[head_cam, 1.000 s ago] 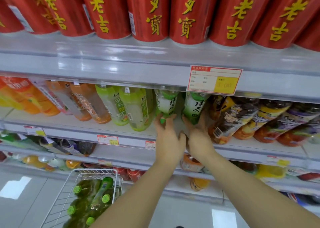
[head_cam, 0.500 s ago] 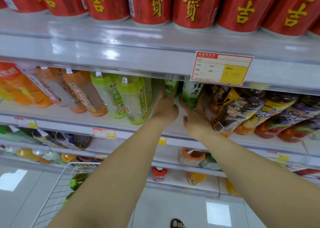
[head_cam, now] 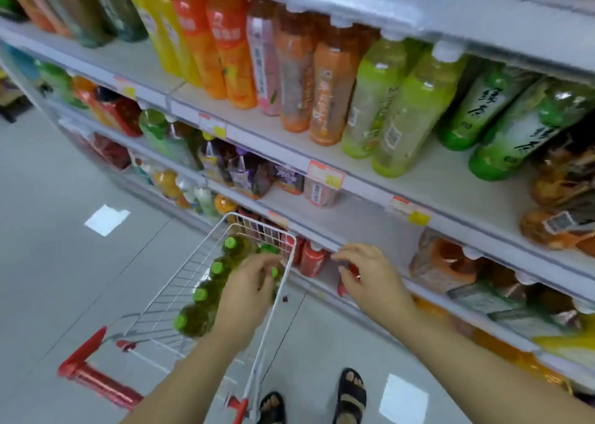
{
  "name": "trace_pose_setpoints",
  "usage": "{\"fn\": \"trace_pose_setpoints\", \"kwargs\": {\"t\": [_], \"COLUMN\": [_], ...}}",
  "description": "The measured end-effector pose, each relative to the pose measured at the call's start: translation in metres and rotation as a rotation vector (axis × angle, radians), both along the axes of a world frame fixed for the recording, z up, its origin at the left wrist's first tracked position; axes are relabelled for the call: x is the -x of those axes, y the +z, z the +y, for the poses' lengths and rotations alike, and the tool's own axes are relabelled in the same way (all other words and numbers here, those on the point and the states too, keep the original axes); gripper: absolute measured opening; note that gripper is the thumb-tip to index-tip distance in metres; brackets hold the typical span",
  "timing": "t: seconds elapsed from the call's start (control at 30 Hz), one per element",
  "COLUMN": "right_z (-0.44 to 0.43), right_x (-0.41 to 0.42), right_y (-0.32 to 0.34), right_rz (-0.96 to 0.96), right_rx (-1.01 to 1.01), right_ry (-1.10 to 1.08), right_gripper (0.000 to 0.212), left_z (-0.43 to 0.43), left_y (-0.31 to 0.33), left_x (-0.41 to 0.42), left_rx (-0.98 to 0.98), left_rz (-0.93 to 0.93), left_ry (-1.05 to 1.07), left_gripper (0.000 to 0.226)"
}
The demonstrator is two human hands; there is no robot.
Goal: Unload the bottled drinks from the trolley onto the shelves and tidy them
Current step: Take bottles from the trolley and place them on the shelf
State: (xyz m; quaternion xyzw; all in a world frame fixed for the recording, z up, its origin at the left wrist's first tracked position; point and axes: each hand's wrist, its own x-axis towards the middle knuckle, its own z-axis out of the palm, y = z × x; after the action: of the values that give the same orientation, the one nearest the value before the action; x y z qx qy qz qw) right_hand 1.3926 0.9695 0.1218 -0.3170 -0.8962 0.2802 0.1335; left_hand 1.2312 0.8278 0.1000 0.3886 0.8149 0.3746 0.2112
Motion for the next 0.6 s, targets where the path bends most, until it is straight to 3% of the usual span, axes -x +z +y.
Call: {"fn": "trace_pose_setpoints", "kwargs": {"t": [0.17,0.33,0.47,0.6], "right_z": [-0.052,-0.057,-0.048,-0.036], "right_x": [0.066,0.129,0.158,0.171], "right_y": [-0.067,-0.145,-0.207,-0.251], "right_rz": [-0.208,-0.45,-0.558,-0.699], "right_rx": [0.174,0.172,0.031,-0.23], "right_ry": [0.173,0.253,0.233,0.269], "right_gripper": [0.023,0.038,0.052,0.044], "left_z": [-0.102,-0.153,-0.163,-0.164], "left_y": [-0.062,-0.113,-0.142,-0.157], "left_x": [0.037,0.052,0.053,0.051], "left_rx": [0.159,0.204,0.152,0.075], "left_rz": [-0.04,-0.103,-0.178,-0.269], "left_ry": [0.268,0.436,0.466,0.512], "left_gripper": [0.024,0.027,0.026,0.028]}}
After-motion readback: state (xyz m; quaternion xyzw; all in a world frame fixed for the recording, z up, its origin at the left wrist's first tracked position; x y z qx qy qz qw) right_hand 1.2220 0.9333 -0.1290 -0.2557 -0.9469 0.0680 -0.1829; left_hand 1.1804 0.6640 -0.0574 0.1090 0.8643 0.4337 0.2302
